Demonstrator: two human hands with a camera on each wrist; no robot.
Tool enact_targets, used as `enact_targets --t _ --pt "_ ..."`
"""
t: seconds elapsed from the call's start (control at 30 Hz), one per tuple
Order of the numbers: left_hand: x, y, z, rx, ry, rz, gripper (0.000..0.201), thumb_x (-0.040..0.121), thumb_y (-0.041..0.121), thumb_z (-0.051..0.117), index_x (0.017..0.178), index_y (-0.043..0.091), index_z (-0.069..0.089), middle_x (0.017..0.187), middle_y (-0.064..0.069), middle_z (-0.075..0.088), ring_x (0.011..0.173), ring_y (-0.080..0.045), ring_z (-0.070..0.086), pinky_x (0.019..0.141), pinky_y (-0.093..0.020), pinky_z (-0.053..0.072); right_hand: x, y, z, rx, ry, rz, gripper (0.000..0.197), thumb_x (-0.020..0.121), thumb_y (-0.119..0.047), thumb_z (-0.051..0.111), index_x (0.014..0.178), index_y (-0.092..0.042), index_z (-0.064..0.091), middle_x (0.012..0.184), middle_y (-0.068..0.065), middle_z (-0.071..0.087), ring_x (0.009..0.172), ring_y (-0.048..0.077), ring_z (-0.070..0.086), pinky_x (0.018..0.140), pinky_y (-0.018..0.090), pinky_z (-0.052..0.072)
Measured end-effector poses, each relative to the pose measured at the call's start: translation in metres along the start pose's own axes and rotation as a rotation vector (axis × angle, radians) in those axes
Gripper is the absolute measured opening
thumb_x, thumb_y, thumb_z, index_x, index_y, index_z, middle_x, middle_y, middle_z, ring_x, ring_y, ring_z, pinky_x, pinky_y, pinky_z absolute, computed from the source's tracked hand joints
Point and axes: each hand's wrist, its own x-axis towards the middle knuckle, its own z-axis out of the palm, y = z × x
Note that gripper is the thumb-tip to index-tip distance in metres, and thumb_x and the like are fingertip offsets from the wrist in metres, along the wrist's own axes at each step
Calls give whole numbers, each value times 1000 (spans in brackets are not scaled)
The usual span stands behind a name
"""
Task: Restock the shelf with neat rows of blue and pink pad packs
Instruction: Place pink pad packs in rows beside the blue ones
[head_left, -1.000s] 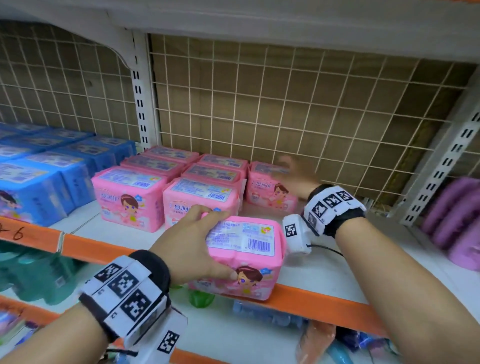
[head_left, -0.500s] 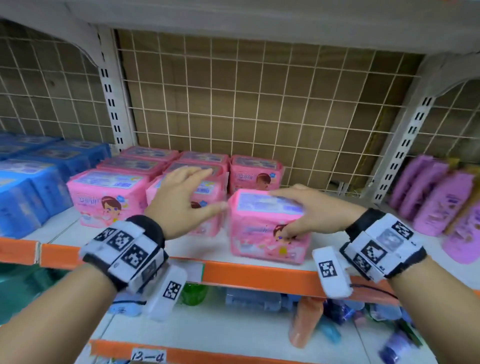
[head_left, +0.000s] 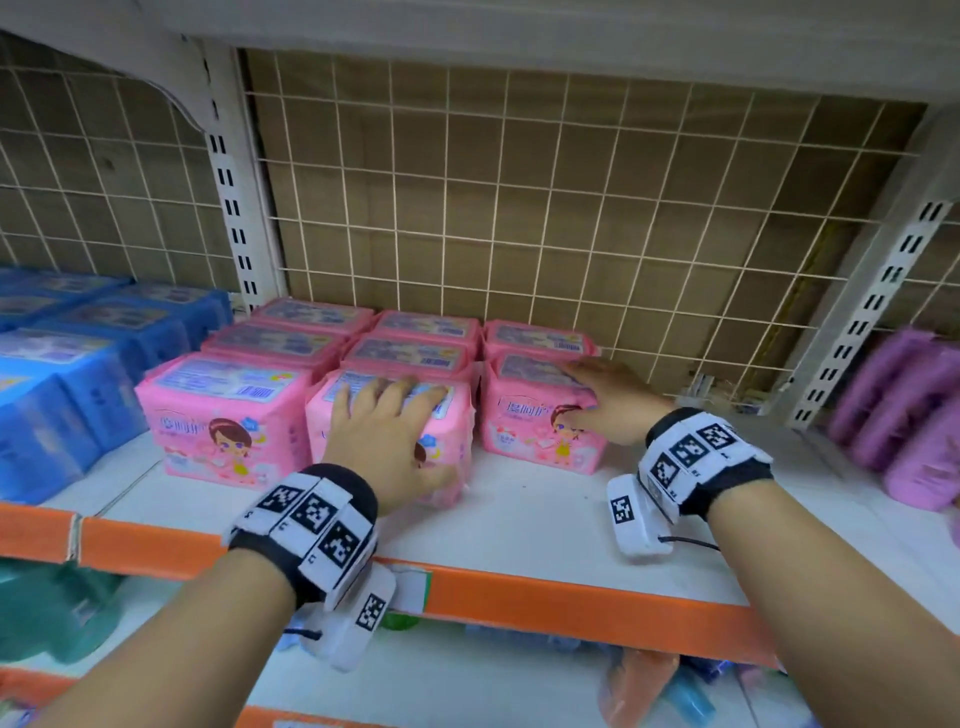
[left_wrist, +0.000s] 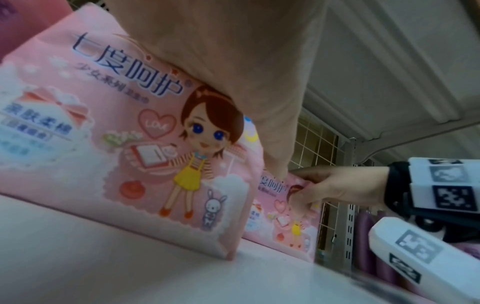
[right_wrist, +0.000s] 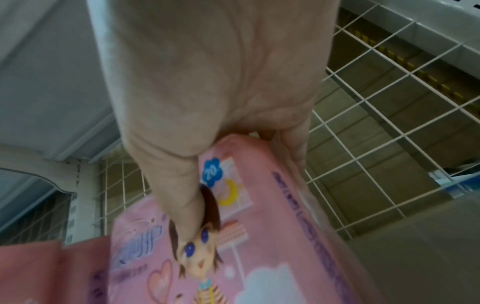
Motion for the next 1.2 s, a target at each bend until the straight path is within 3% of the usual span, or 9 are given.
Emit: enact_targets --t 0.2,0.37,0.53,0.7,0.83,0.93,1.0,1.07,1.2 --pt "-1 0 -1 -25 -16 7 89 67 67 55 143 40 18 152 4 18 139 -21 12 112 -48 0 21 -10 13 75 18 -31 64 79 -23 66 138 -21 41 140 4 45 129 24 40 109 34 31" --pt "-3 2 -6 -38 -57 19 89 69 66 54 144 37 16 154 4 15 140 -23 10 113 -49 1 16 -22 14 -84 -35 185 71 82 -35 59 144 -33 24 149 -1 29 137 29 23 110 50 28" --pt "-6 5 -13 -90 -89 19 88 70 55 59 144 35 16 154 0 15 141 -27 7 113 -51 -3 -4 -56 14 -243 107 350 67 86 -29 55 145 -26 23 153 7 16 139 31 18 110 49 26" --pt "-1 -1 -9 -108 -103 65 93 66 66 60 143 35 18 152 -2 18 140 -28 11 112 -50 2 -37 -96 -16 1 309 400 41 84 -22 53 124 -13 54 121 14 56 105 28 54 90 36 47" --pt "-13 -5 -25 -422 -44 146 77 76 49 65 141 27 30 145 -3 36 135 -23 27 113 -45 8 -89 -130 -20 97 430 288 24 87 -17 57 108 -6 62 109 11 60 99 21 53 85 26 36" --pt "-50 0 -33 -766 193 203 51 81 19 63 130 12 48 121 -10 56 117 -26 45 101 -30 28 -128 -146 2 246 436 198 20 86 -13 60 103 -4 64 99 6 62 91 16 53 73 15 33" --pt "-91 10 -22 -832 254 247 40 78 20 59 116 9 58 106 -6 61 104 -18 50 89 -18 31 -151 -150 27 382 422 189 16 85 -13 62 100 -8 65 95 2 62 85 10 53 69 11 36" --pt "-138 22 7 -954 194 201 35 75 24 58 108 13 61 96 5 60 92 -5 52 82 -9 35 -173 -146 62 521 374 172 11 84 -9 62 95 -7 65 92 3 63 81 10 55 73 12 41" --pt "-241 41 111 -945 -127 -76 28 80 16 65 107 16 60 85 11 58 81 -5 56 77 -18 42 -224 -120 162 658 170 229 13 86 -5 59 97 -2 64 87 6 61 76 10 54 73 16 41"
